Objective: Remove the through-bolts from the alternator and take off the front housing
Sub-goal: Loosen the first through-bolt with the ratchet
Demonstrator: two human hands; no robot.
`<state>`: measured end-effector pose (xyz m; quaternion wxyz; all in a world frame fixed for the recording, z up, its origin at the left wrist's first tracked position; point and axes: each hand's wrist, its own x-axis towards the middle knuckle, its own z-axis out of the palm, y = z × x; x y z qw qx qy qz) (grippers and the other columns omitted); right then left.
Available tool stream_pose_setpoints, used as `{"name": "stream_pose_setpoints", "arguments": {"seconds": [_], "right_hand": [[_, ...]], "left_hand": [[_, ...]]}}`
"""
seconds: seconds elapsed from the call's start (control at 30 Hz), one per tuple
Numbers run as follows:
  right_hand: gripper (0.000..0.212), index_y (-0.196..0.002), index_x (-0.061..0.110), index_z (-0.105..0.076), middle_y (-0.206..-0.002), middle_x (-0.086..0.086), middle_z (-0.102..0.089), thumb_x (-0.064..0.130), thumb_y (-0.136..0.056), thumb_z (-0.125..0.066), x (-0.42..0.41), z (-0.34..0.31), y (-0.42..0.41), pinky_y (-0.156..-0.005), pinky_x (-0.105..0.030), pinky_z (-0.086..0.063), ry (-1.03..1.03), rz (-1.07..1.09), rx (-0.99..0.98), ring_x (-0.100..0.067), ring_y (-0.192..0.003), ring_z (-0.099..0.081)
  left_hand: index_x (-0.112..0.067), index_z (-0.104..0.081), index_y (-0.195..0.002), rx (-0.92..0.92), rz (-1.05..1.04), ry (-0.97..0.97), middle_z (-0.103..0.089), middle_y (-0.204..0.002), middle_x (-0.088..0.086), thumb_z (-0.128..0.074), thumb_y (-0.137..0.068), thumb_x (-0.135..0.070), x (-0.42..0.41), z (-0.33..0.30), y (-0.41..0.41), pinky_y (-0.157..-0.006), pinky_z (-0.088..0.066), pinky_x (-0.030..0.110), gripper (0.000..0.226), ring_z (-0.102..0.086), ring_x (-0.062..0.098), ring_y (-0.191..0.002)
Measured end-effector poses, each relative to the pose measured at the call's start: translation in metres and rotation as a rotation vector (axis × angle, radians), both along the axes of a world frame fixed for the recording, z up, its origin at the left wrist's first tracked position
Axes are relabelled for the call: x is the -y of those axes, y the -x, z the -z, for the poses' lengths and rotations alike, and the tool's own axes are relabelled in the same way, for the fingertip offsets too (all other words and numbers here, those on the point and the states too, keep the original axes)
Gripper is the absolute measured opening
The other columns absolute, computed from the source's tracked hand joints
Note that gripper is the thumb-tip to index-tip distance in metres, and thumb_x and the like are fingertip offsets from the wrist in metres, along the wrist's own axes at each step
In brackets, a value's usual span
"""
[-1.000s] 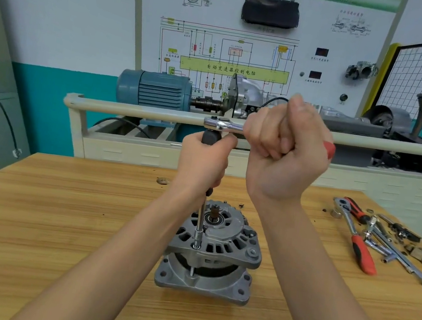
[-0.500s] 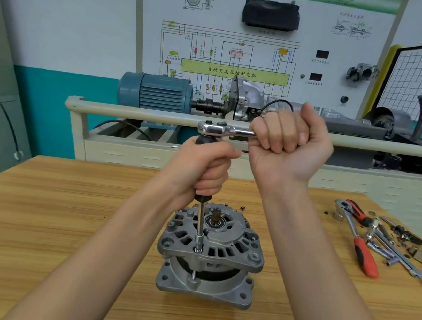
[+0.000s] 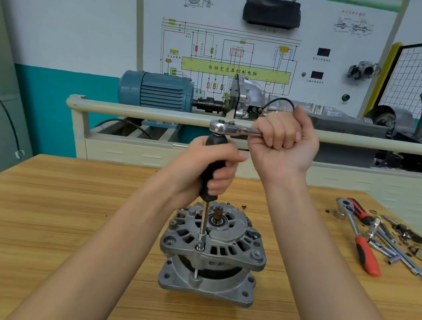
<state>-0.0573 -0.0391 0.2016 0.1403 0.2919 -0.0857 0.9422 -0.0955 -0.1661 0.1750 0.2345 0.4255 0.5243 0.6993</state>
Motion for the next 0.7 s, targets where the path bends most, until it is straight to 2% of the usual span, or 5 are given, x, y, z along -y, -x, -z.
{"name": "stream_pose_setpoints", "arguments": {"seconds": [0.1, 0.2, 0.47, 0.57, 0.7], "right_hand": [[0.048, -0.036, 0.014, -0.031, -0.031, 0.002, -0.019, 0.014, -0.083, -0.042, -0.005, 0.006, 0.004, -0.036, -0.023, -0.017, 0.092, -0.054, -0.005, -0.008, -0.038, -0.009], [0.046, -0.036, 0.015, -0.033, -0.031, 0.003, -0.023, 0.013, -0.082, -0.042, 0.000, 0.006, -0.005, -0.037, -0.023, -0.019, 0.032, 0.085, -0.013, -0.009, -0.038, -0.010], [0.044, -0.045, 0.019, -0.026, -0.037, 0.007, -0.028, 0.002, -0.085, -0.036, 0.042, 0.006, -0.026, -0.047, -0.024, -0.018, -0.462, 0.878, -0.261, -0.008, -0.035, -0.025], [0.044, -0.045, 0.019, -0.025, -0.036, 0.004, -0.022, 0.004, -0.086, -0.033, 0.035, 0.005, -0.026, -0.045, -0.024, -0.019, -0.446, 0.769, -0.284, -0.007, -0.035, -0.024], [0.050, -0.035, 0.020, -0.034, -0.032, 0.005, -0.024, 0.013, -0.085, -0.040, 0.011, -0.001, -0.015, -0.039, -0.022, -0.023, -0.275, 0.379, -0.120, -0.012, -0.038, -0.013]], "left_hand": [[-0.017, -0.036, -0.045, 0.032, 0.134, 0.027, -0.026, -0.035, -0.006, -0.056, -0.079, -0.012, -0.003, -0.001, 0.002, -0.032, -0.020, 0.011, 0.040, -0.022, 0.005, -0.026], [-0.019, -0.032, -0.045, 0.040, 0.016, 0.027, -0.023, -0.035, -0.006, -0.057, -0.081, -0.011, -0.005, 0.001, 0.002, -0.033, -0.018, 0.010, 0.045, -0.018, 0.006, -0.026], [-0.019, -0.032, -0.058, 0.056, -0.515, -0.032, -0.026, -0.039, -0.008, -0.058, -0.084, -0.002, -0.024, 0.006, -0.004, -0.036, -0.018, 0.014, 0.041, -0.018, 0.009, -0.032], [-0.019, -0.033, -0.055, 0.012, -0.439, -0.047, -0.026, -0.039, -0.007, -0.057, -0.084, -0.001, -0.017, 0.008, -0.002, -0.036, -0.019, 0.014, 0.042, -0.018, 0.010, -0.032], [-0.020, -0.042, -0.048, 0.023, -0.089, -0.052, -0.030, -0.040, -0.005, -0.061, -0.079, -0.005, -0.004, 0.005, 0.007, -0.035, -0.024, 0.016, 0.040, -0.024, 0.009, -0.032]]}}
